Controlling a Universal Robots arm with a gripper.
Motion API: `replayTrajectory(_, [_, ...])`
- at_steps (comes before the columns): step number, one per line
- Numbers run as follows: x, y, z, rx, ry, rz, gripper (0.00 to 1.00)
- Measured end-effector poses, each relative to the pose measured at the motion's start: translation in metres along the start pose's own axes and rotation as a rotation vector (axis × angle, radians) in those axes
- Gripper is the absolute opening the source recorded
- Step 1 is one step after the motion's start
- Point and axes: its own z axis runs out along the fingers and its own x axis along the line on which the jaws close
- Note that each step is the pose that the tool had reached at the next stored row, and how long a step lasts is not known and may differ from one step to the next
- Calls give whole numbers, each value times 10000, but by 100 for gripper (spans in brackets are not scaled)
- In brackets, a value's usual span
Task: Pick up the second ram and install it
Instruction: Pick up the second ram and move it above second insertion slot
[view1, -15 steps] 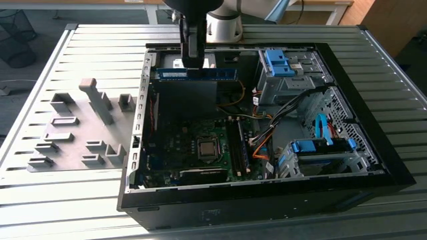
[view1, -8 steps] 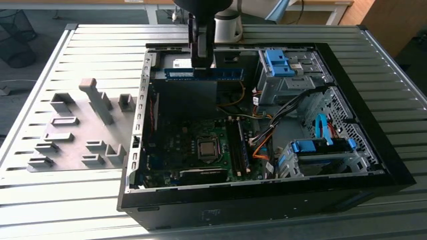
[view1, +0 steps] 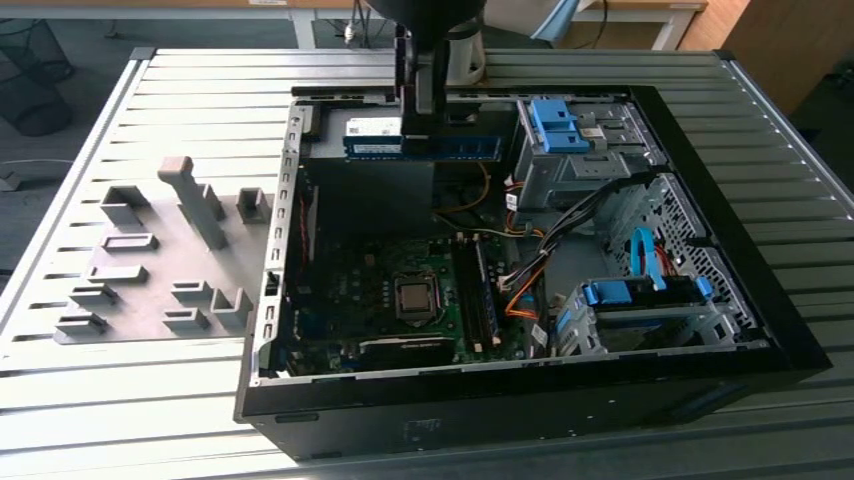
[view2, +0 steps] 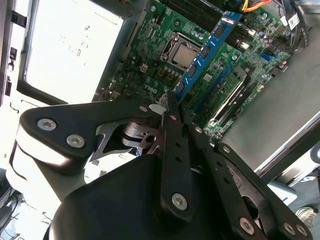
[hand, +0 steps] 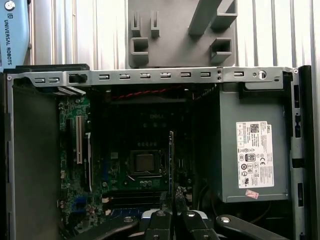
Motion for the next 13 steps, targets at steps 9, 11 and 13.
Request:
replayTrajectory(9, [-6, -117, -3, 0, -1, 0, 14])
replayTrajectory(11, [-7, -143, -3, 0, -1, 0, 14])
replayTrajectory(13, [-8, -167, -4, 0, 0, 0, 14])
